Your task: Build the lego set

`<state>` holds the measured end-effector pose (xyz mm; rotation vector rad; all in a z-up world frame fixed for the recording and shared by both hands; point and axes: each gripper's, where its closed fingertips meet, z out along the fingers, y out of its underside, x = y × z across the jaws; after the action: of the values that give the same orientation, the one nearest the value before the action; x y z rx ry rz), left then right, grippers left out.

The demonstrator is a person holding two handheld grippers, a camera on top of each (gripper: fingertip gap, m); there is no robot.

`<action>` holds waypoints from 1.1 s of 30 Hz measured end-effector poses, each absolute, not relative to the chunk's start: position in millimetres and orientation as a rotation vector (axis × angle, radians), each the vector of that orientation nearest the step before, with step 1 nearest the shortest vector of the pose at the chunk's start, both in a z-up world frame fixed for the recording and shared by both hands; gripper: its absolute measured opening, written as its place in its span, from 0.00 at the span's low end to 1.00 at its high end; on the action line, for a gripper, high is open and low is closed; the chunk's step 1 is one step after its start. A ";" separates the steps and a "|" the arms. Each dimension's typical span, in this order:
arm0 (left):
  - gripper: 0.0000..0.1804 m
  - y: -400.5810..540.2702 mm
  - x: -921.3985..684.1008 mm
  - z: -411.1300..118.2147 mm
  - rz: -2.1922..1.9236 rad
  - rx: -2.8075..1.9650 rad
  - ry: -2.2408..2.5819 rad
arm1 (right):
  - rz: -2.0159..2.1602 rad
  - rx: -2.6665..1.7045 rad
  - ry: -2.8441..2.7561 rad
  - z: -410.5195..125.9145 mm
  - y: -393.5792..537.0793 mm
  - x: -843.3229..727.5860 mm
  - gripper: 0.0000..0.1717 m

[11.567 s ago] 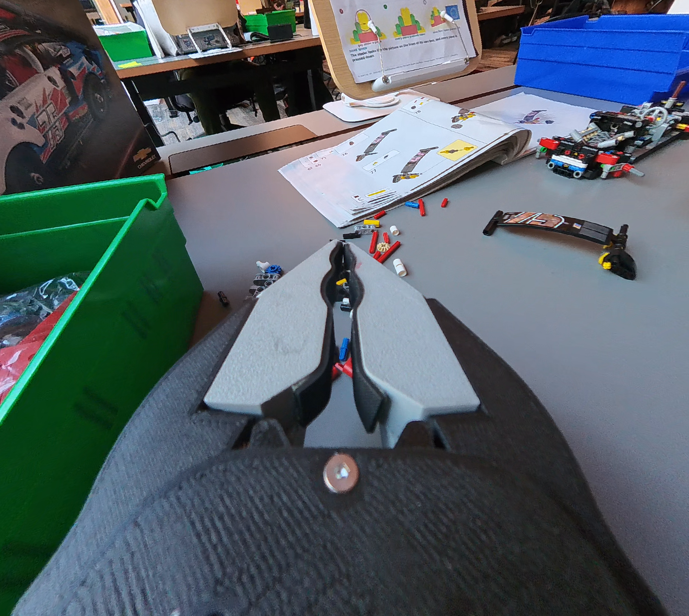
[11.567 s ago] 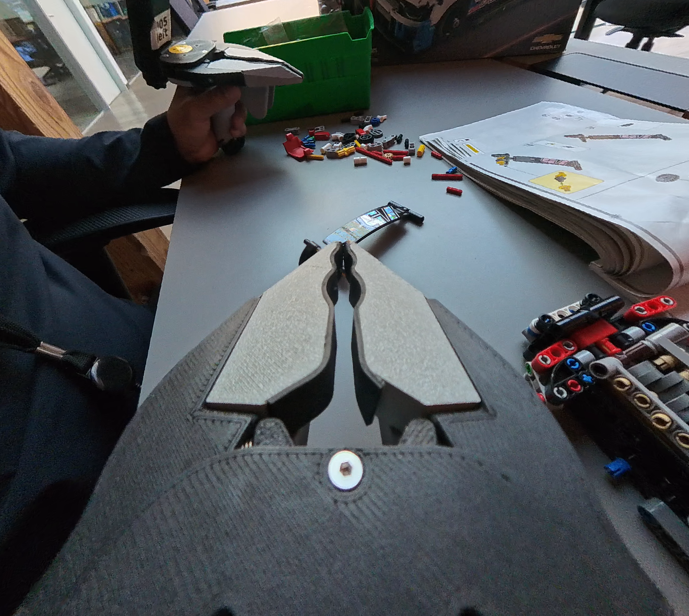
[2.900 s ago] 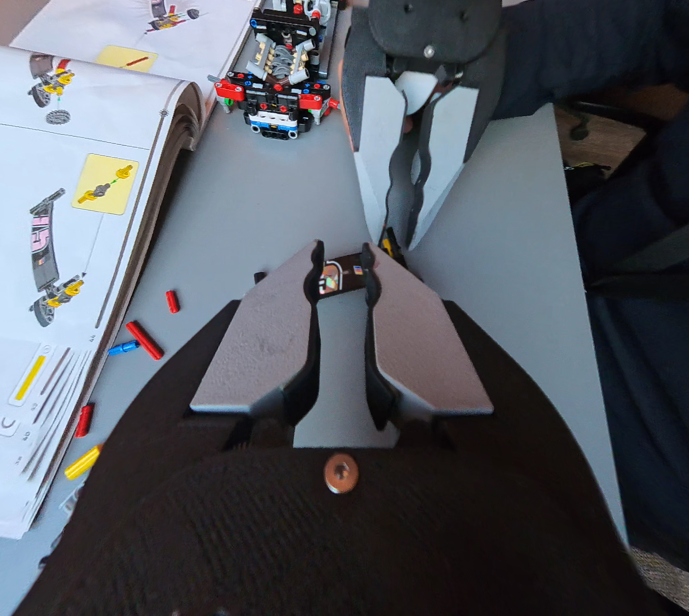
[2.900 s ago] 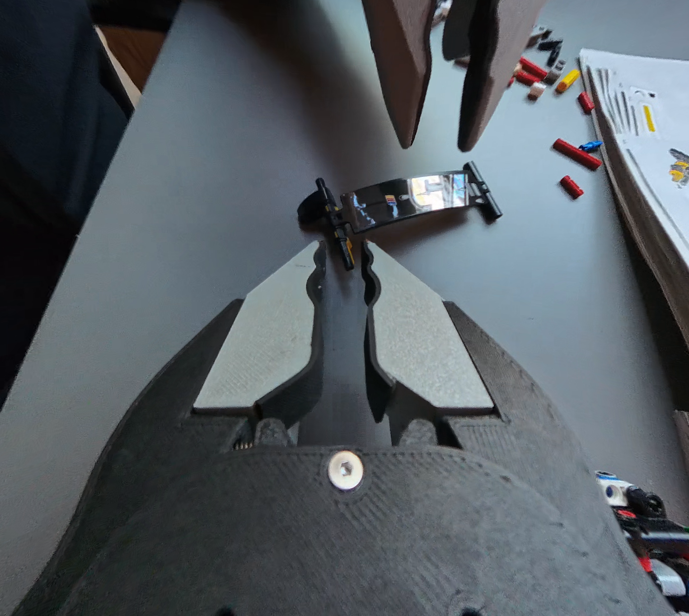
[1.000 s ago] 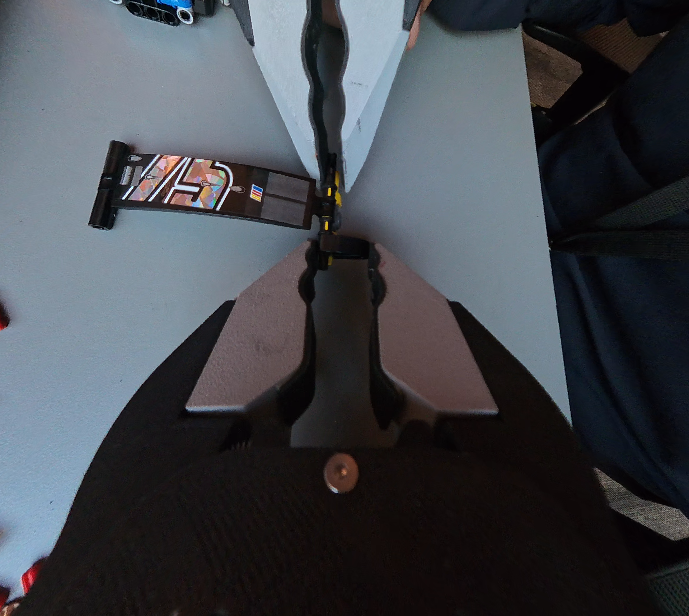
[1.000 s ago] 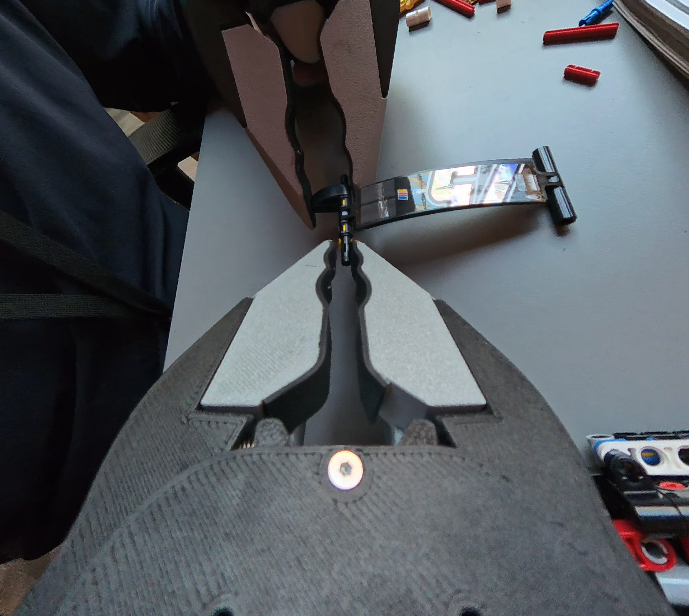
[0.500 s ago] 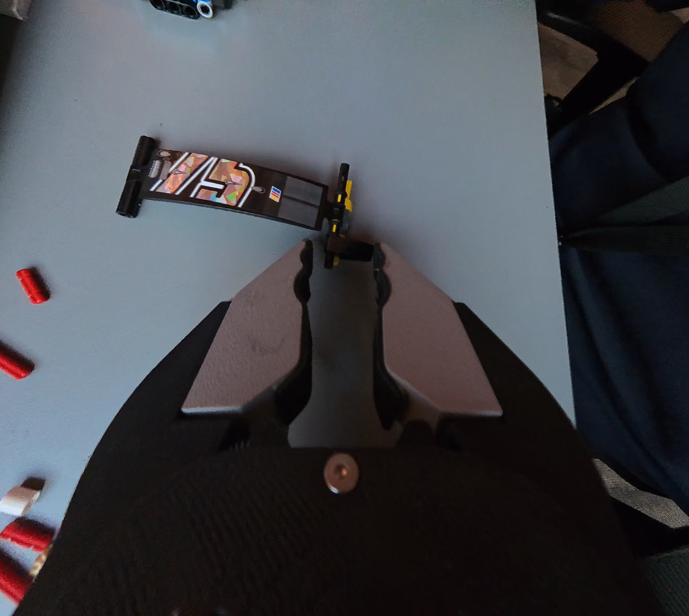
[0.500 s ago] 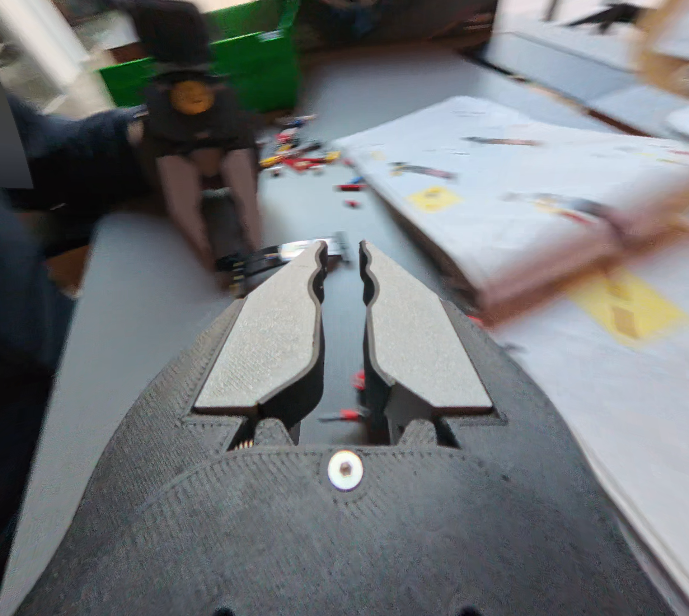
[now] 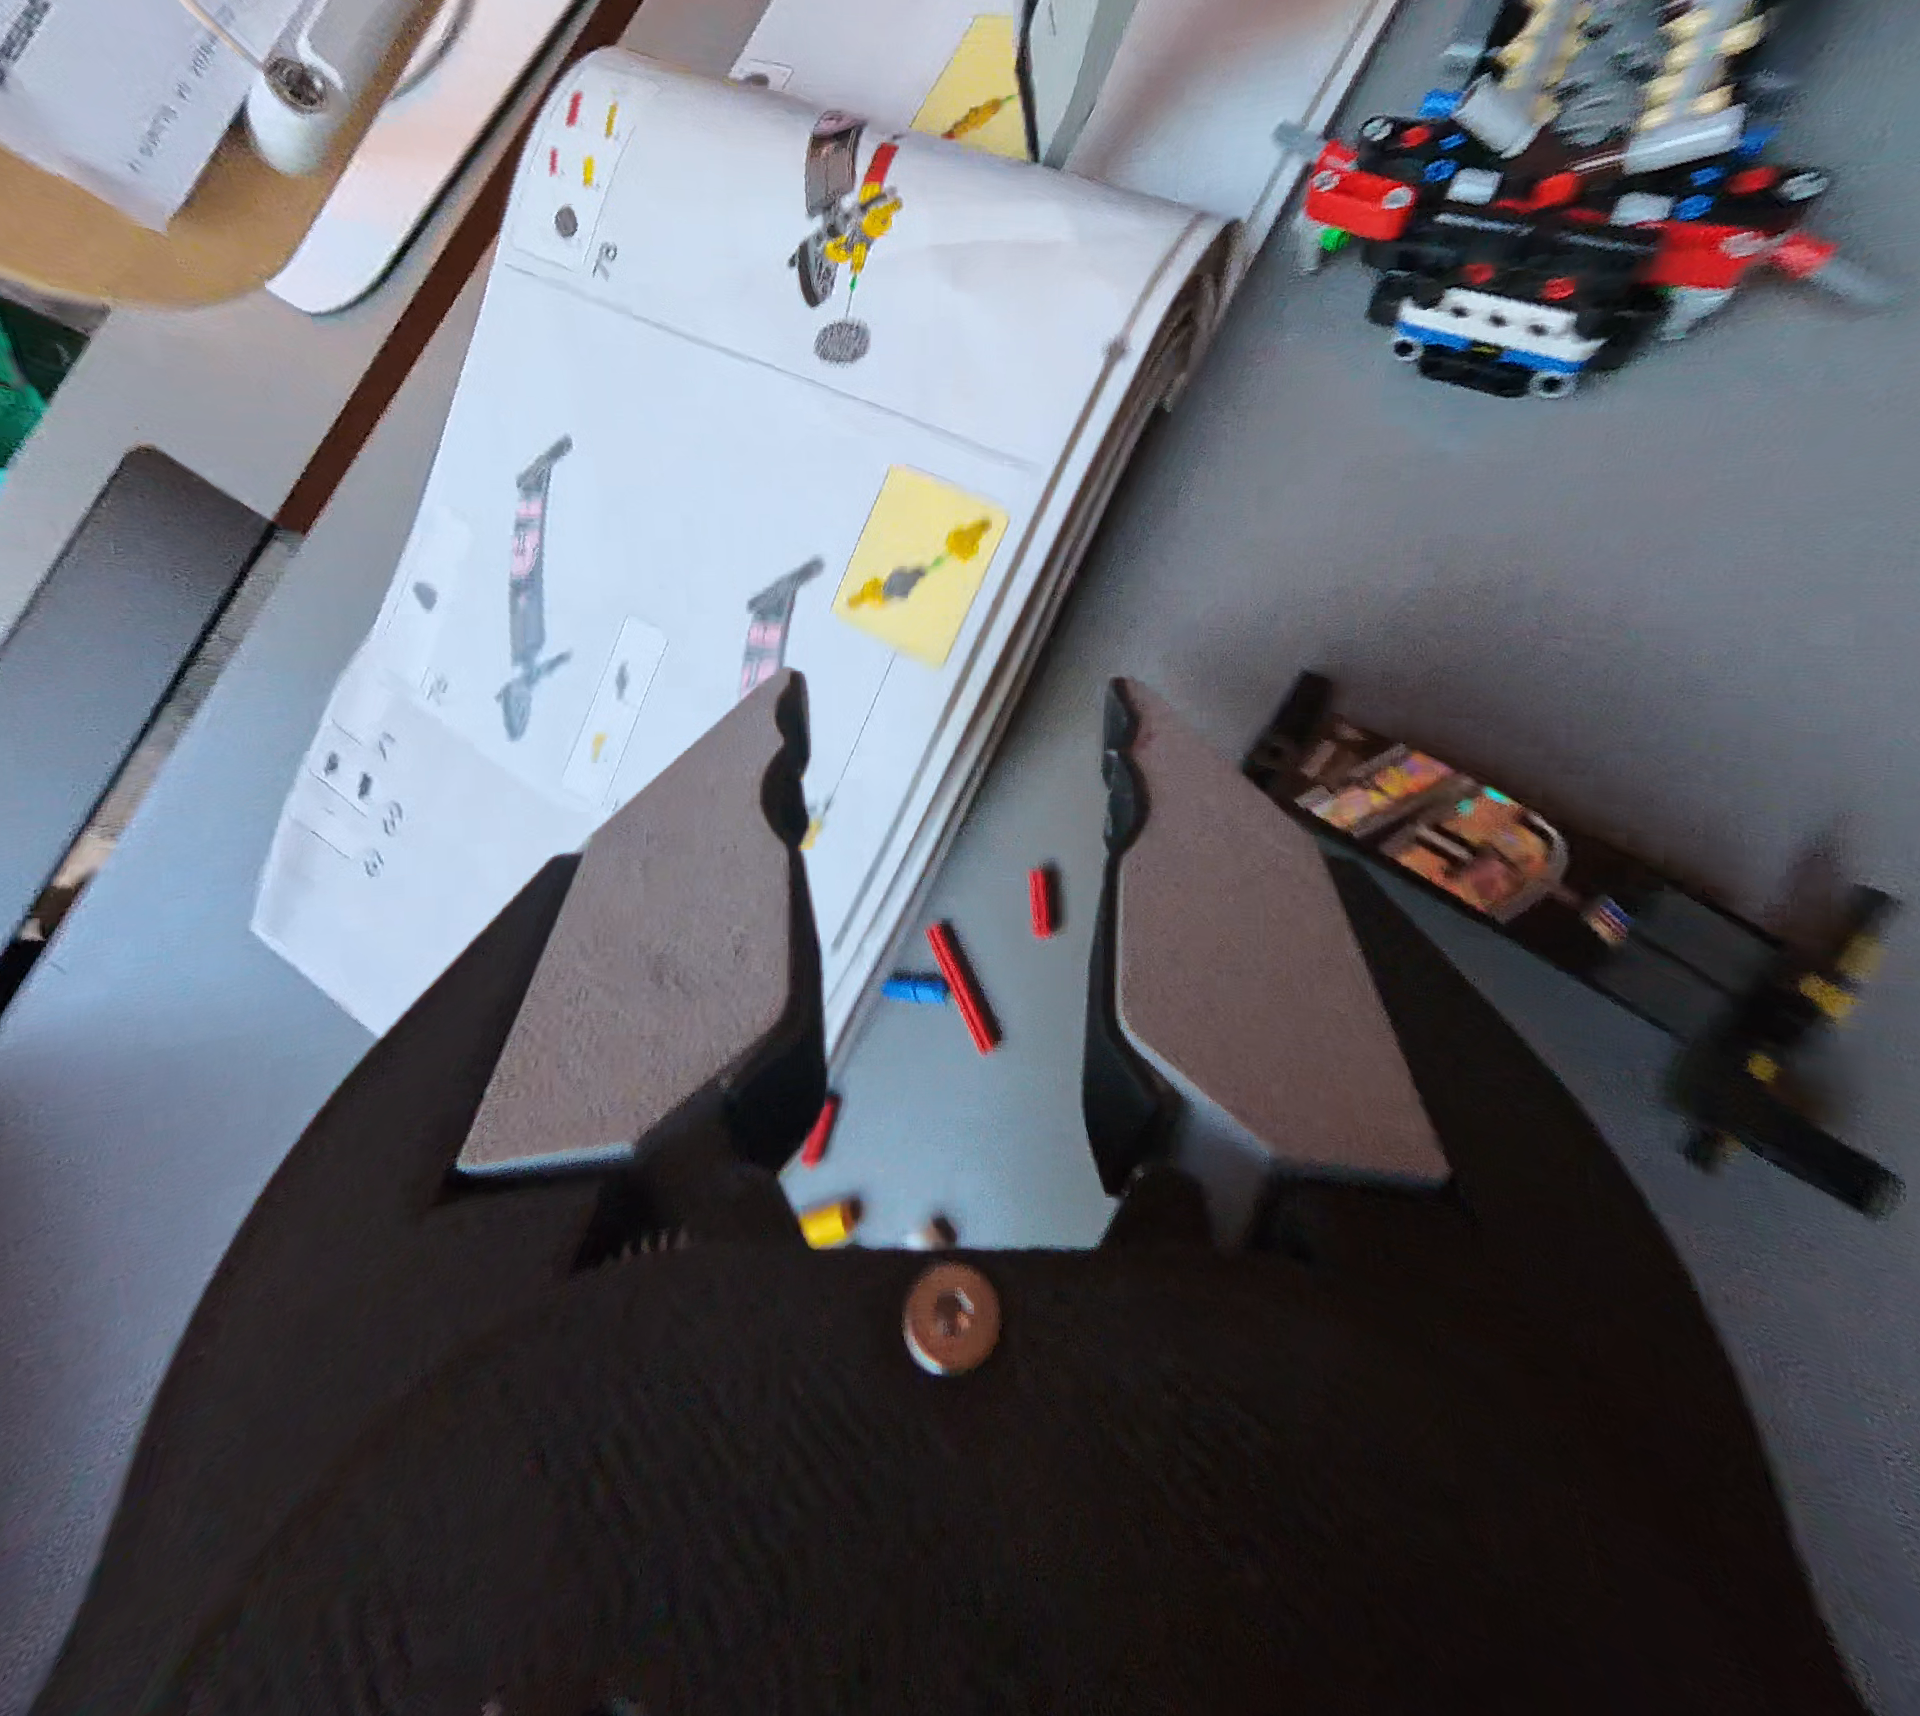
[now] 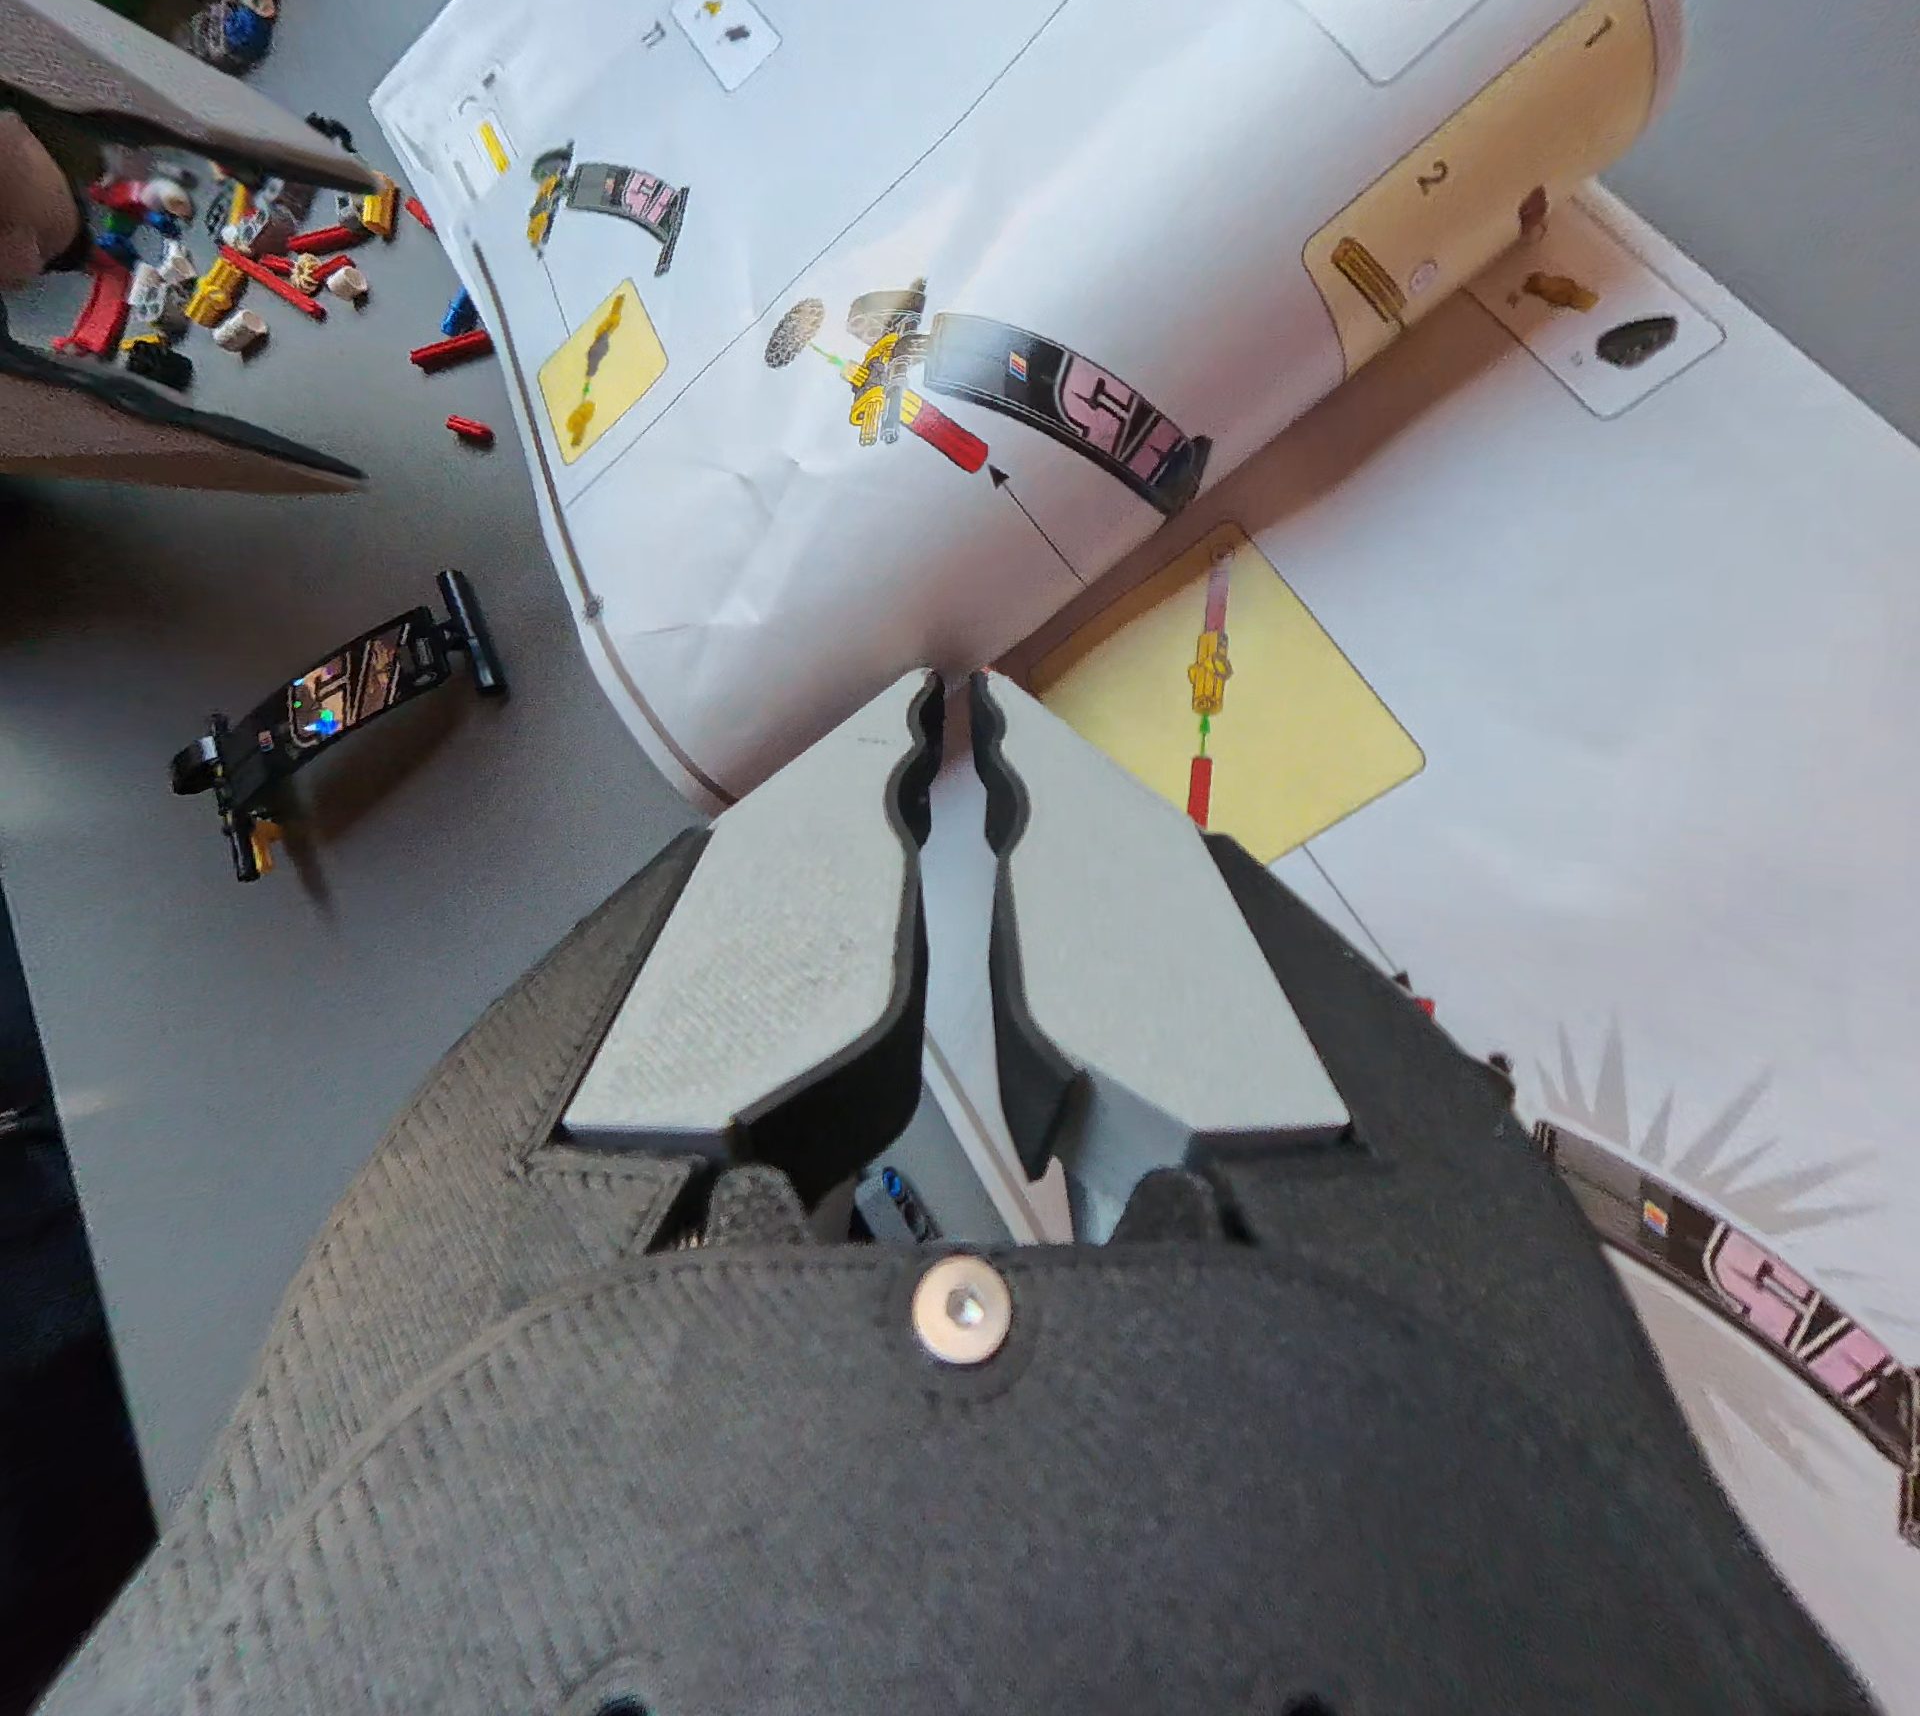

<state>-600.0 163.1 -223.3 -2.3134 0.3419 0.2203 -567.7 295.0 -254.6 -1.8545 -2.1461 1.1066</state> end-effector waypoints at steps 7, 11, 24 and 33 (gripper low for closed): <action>0.30 206.9 -590.3 -239.3 0.515 -2.288 0.538 | 1.182 -1.839 -2.158 -250.1 295.8 -563.9 0.02; 0.31 202.4 -596.8 -237.9 0.629 -2.303 0.627 | 1.182 -1.857 -2.191 -256.6 297.5 -556.7 0.03; 0.33 210.0 -582.7 -228.2 0.305 -2.371 0.578 | 1.284 -1.753 -2.251 -253.5 263.8 -568.2 0.05; 0.32 219.7 -588.8 -260.7 0.080 -2.529 0.613 | 1.395 -1.717 -2.316 -250.9 249.0 -568.4 0.06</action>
<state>-588.8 219.7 -260.7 -2.5293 0.6126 0.0799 -568.4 249.0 -250.9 -1.7167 -2.3162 1.3947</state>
